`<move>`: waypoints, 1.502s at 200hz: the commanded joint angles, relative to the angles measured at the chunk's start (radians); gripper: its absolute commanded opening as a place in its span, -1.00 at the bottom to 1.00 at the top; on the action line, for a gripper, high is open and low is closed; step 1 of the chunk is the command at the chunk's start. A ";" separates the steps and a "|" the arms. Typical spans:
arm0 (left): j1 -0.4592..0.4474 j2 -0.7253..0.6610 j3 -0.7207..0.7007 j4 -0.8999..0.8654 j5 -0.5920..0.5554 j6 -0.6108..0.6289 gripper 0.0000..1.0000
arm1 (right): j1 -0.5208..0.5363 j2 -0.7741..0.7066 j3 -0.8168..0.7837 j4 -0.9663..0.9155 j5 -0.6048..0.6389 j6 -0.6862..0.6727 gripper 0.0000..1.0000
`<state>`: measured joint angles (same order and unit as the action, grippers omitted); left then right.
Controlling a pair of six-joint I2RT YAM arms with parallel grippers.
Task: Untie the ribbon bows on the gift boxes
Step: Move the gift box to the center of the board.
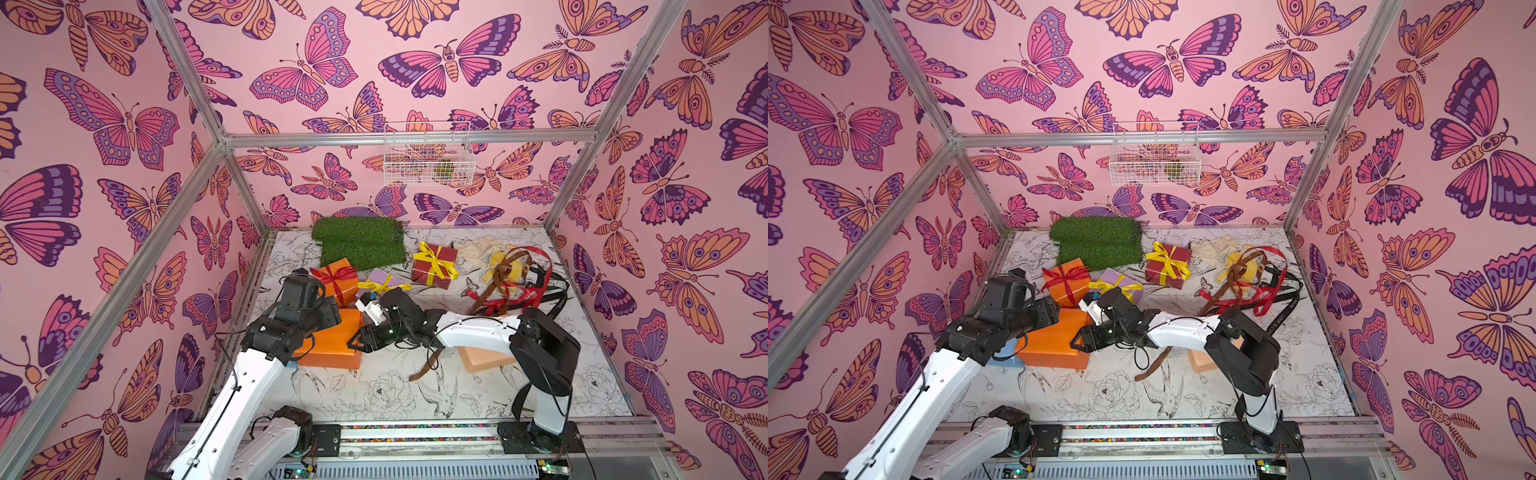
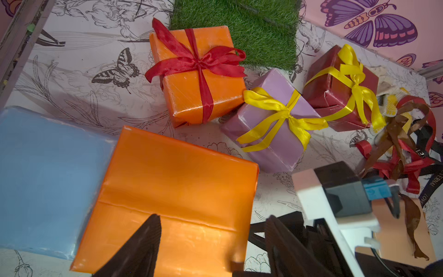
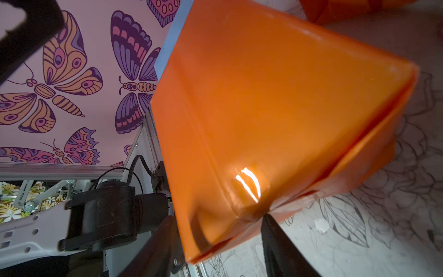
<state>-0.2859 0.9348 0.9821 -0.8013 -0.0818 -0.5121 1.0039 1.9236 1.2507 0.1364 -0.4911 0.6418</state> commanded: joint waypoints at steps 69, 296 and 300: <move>0.008 0.253 0.029 0.299 0.222 0.130 0.51 | -0.321 -0.345 -0.172 -0.251 0.077 -0.231 0.39; -0.055 1.003 0.400 0.483 0.380 0.402 0.63 | -0.451 -0.039 -0.112 0.015 0.026 0.060 0.30; -0.060 0.996 0.394 0.483 0.385 0.401 0.63 | -0.450 -0.042 -0.113 0.007 0.028 0.054 0.30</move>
<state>-0.3283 1.9331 1.3815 -0.3111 0.2588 -0.1242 0.5468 1.8683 1.1137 0.1562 -0.4519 0.7002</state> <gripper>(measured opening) 0.815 0.650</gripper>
